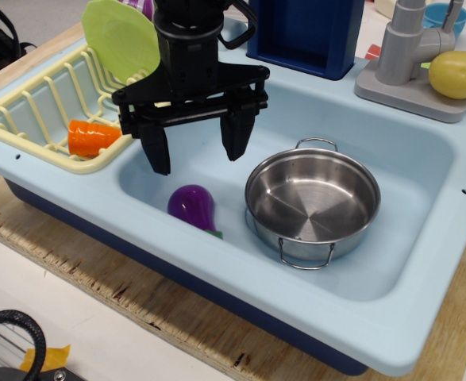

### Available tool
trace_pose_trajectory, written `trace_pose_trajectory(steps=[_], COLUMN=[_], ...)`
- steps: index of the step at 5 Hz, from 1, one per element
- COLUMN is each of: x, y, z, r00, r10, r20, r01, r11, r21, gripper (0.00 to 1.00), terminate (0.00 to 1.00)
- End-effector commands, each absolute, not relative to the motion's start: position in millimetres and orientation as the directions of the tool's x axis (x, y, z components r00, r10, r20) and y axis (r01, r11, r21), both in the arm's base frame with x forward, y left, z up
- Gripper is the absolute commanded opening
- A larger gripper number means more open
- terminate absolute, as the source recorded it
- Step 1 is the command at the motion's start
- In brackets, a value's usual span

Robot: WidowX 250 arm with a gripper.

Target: Put eggplant into pot or pan

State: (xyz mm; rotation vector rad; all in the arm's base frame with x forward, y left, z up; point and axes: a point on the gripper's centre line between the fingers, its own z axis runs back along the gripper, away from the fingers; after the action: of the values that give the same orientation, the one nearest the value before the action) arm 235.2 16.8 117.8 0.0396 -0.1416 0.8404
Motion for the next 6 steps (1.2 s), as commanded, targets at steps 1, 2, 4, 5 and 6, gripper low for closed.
trace_pose_trajectory(steps=[1, 2, 4, 5, 6], x=[235, 240, 246, 244, 231], y=[17, 20, 22, 24, 19], z=[118, 109, 95, 89, 89], r00=[0.658, 0.636, 0.556, 0.507, 0.466], r10=[0.739, 0.760, 0.825, 0.855, 0.876], r20=[0.141, 0.133, 0.102, 0.106, 0.124], r01=[-0.745, -0.764, -0.829, -0.860, -0.881], r11=[0.667, 0.644, 0.559, 0.511, 0.472], r21=[-0.021, -0.030, -0.001, -0.009, -0.026], gripper=[1.00, 1.00, 1.00, 1.00, 1.00], terminate=[0.00, 0.00, 0.00, 0.00, 0.00])
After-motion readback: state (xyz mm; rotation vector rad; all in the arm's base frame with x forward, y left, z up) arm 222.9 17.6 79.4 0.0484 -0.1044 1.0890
